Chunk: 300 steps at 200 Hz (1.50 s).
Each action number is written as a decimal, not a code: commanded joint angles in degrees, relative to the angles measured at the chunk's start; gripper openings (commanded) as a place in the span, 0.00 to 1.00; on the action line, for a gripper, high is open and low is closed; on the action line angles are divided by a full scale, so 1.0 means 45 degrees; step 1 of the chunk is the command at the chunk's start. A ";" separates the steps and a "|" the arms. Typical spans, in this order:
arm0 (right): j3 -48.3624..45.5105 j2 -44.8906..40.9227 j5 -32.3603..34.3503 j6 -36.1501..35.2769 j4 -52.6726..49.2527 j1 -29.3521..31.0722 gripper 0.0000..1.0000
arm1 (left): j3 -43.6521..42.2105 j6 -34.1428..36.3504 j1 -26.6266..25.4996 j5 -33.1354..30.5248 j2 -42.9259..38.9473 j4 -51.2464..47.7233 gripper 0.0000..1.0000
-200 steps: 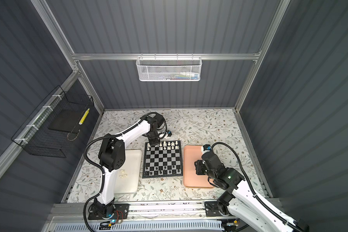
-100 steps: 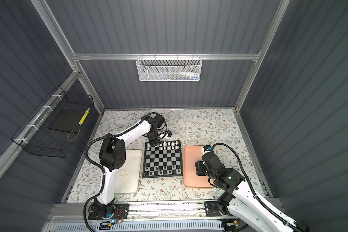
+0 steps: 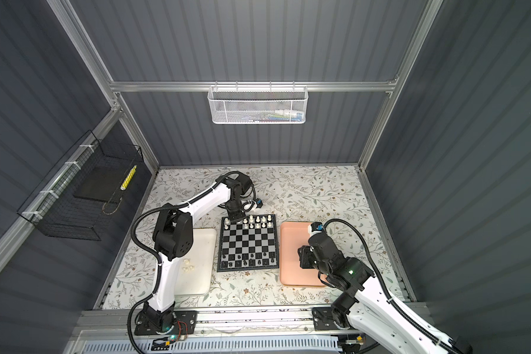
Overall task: Set up the chess pieces on the board
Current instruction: 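Lower the white pawn onto an empty square in the white pawn row, then open the left gripper and release the white pawn on the board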
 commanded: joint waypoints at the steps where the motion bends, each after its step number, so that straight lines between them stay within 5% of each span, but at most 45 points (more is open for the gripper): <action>1: -0.0172 -0.0093 0.0177 0.0075 -0.0219 -0.0036 0.32 | 0.0307 -0.0077 -0.0096 0.0212 0.0268 -0.0218 0.09; 44: -0.0212 -0.0059 0.0179 0.0093 -0.0147 -0.0055 0.32 | 0.0361 -0.0100 -0.0094 0.0230 0.0347 -0.0220 0.11; 103: -0.0255 -0.0093 0.0196 0.0102 -0.0143 -0.0044 0.32 | 0.0393 -0.0098 -0.0096 0.0270 0.0288 -0.0218 0.33; 185: -0.0212 -0.0055 0.0165 0.0080 -0.0083 -0.0049 0.32 | 0.0159 -0.0007 -0.0096 0.0004 -0.0121 -0.0271 0.47; 300: -0.0164 -0.0156 0.0184 0.0037 0.0001 -0.0051 0.33 | -0.0108 -0.0015 -0.0096 -0.0240 -0.2416 -0.0993 0.63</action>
